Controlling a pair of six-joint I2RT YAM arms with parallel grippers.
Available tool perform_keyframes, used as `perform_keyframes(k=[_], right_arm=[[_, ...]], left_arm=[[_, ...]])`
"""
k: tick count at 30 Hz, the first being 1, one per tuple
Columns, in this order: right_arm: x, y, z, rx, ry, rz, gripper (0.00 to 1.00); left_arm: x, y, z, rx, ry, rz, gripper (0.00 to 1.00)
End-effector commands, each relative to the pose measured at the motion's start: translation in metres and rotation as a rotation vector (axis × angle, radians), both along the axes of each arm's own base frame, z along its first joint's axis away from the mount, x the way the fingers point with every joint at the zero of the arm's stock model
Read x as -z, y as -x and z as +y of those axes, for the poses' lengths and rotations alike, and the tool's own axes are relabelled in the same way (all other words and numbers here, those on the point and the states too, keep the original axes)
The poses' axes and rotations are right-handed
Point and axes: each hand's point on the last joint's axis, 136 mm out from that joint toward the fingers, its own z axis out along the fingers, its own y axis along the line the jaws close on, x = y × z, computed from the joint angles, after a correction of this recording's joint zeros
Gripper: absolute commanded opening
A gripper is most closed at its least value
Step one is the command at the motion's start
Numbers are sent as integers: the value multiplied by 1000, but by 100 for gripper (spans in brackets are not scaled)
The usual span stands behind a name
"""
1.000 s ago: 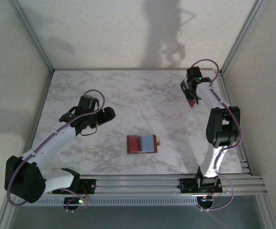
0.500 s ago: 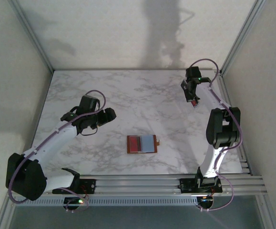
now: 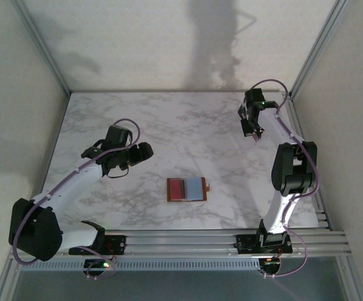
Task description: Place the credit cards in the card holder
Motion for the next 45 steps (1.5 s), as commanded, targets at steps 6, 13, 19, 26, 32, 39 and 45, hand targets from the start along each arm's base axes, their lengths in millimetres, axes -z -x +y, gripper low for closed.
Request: perform_keyframes(k=[6,13,19,26,32,39,45], right_arm=[[4,3,2,12,-36,56,12],[9,1,0,27,-71,72,16],[15,1,2,29,-82,99,12],[-8,-4,6,62,-127,28,0],[-49,-3,3,138,-166,-105,0],[-110,16,24,119,-312,-263,0],[-140,66,79,35,-713,-306,0]], left_arm=[[-9,-7,-3,10,18,-18,82],[-6,-7,-6,9,32,-8,82],[-10,-8,-7,3,51,-16,81],[-21,-7,-17,45,91,-41,78],[-48,-5,-38,110,196,-124,78],[-90,5,-84,326,442,-213,78],[-145,22,-130,559,628,-328,84]])
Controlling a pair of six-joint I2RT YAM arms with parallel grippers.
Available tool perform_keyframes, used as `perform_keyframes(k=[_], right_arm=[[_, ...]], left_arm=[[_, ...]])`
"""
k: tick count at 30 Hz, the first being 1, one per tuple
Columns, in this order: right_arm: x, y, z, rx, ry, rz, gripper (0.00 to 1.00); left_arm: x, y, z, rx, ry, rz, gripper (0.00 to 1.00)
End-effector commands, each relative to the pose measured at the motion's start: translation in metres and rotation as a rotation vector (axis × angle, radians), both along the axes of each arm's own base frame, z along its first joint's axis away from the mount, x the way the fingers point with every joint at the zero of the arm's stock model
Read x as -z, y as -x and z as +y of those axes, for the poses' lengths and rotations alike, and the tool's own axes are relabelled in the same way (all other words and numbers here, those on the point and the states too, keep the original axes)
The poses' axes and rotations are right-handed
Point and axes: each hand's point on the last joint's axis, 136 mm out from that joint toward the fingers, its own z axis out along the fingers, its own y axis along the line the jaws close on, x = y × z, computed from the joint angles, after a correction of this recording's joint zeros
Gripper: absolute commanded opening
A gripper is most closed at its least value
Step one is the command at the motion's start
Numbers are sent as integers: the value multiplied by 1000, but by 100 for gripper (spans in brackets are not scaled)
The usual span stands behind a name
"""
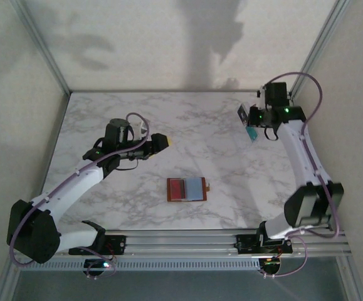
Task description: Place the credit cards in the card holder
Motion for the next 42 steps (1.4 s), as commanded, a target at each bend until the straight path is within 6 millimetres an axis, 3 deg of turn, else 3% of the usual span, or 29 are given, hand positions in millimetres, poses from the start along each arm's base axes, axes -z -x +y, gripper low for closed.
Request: perform_keyframes(k=[1,3,9,16,22,25,29,35,42], right_arm=[[-12,28,48,-108,-306,-13,0],[-19,48,73,-194,-469,-6,0],[-43,93,121,-385,-855,68,0],[-59,125,156,-533,-1005,125,0],[-73,136,176,-596,-1084,127,0],[-71,137,182,-604,-1097,134,0],[-69,141,191,-613,-1125,151,0],[-70,146,203,-645,-1129,154,0],[-59,141,207,-630,-1123,160,0]], left_arm=[[-55,13,-32,185,178,-137,84],[-66,14,-42,237,219,-162,84],[-76,11,-57,325,255,-177,84],[-79,4,-61,354,262,-165,81],[-91,5,-64,374,334,-166,69],[-92,7,-65,378,343,-159,54],[-88,7,-65,368,347,-133,58],[-84,10,-66,362,356,-115,51],[-80,12,-65,352,352,-103,7]])
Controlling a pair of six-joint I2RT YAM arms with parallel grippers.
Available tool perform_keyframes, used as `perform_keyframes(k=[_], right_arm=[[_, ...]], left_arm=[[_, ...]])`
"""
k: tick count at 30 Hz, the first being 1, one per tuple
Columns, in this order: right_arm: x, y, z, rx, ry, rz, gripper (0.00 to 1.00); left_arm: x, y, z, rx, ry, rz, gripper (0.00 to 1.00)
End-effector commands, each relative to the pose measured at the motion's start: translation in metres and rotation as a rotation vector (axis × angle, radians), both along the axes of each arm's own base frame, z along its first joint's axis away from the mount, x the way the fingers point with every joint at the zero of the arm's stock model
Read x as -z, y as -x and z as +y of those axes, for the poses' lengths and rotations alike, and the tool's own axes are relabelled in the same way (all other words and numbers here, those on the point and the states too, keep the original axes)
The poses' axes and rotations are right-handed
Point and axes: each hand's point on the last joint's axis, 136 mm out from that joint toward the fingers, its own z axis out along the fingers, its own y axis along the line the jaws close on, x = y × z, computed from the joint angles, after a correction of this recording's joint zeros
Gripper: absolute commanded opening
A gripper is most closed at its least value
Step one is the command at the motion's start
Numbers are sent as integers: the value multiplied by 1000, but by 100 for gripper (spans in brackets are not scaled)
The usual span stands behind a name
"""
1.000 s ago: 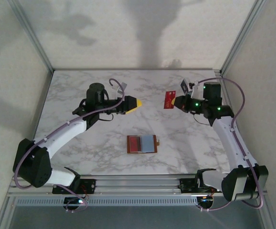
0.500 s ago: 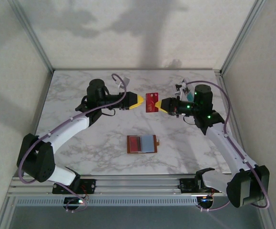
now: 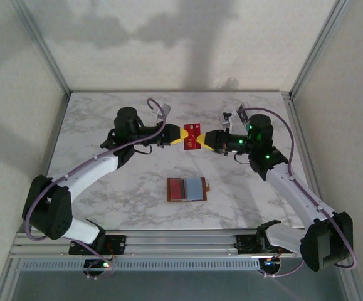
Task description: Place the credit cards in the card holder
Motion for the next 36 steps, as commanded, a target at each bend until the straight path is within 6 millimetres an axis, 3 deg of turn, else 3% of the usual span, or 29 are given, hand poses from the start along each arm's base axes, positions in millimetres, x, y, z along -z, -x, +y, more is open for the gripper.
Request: perform_keyframes(k=[1,2,5,8,12,18,23,32,36], right_arm=[[3,-1,5,-3,-6,-10,0],[7,-2,5,4,-1,-10,0],[12,-3,4,9,18,-5,36],[29,0,-2,38,101,-2,54],[72,4,-18,77,299,33,60],[161,17,-52,138,737,28,57],[210,29,-57,89,858,66,59],[256,25,-51,85,972,52,59],[268,26,-52,78,985,67,49]], left_arm=[[-9,8,-1,20,22,-35,2],[-8,7,-1,22,21,-33,0],[-3,7,0,8,-1,-31,0],[17,5,4,-11,-67,6,0],[60,10,16,-47,-206,58,0],[145,38,36,-64,-409,227,0],[195,68,35,-13,-494,320,0],[224,68,33,-31,-532,356,0],[240,66,32,-23,-551,370,0]])
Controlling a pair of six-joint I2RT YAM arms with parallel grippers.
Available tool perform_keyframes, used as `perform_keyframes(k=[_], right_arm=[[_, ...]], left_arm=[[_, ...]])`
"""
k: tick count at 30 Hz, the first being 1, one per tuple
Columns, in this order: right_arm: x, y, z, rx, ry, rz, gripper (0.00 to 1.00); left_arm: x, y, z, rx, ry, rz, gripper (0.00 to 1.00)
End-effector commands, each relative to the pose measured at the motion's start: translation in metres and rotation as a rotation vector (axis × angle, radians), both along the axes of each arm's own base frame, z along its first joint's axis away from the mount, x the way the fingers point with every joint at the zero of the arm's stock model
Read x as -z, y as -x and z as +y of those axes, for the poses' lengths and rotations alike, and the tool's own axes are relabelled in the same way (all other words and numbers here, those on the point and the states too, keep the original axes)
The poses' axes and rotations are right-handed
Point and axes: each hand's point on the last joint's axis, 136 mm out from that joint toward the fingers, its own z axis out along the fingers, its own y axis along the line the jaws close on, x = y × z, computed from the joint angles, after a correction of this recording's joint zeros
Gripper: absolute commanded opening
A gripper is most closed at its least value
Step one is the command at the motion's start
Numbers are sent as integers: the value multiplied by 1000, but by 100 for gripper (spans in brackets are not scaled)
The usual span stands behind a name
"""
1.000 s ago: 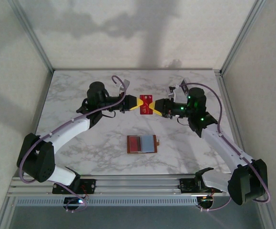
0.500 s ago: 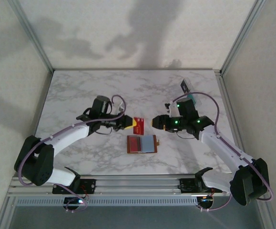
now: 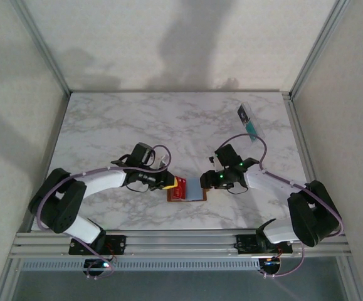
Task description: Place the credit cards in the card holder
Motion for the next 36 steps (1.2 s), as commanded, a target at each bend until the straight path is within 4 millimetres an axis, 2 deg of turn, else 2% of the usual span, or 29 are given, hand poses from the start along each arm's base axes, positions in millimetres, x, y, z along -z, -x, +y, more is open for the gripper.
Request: perform_keyframes(k=[1,5,11,21,36], right_arm=[[13,-5,-2,2,24,-24,46],[24,-4,-2,-1,46,11,32],[29,-3,-5,5,53,3,25],[33,-2,-5,15,44,8,24],[40,5,5,14,-24,45,19]], left_arm=[[13,-4,-2,12,-22,-17,0],[20,-8,-4,-3,-18,-11,0],[22,-11,-7,-2,-8,-19,0],[47,-9,0,-12,-37,39,0],[46,-13,-7,-24,7,49,0]])
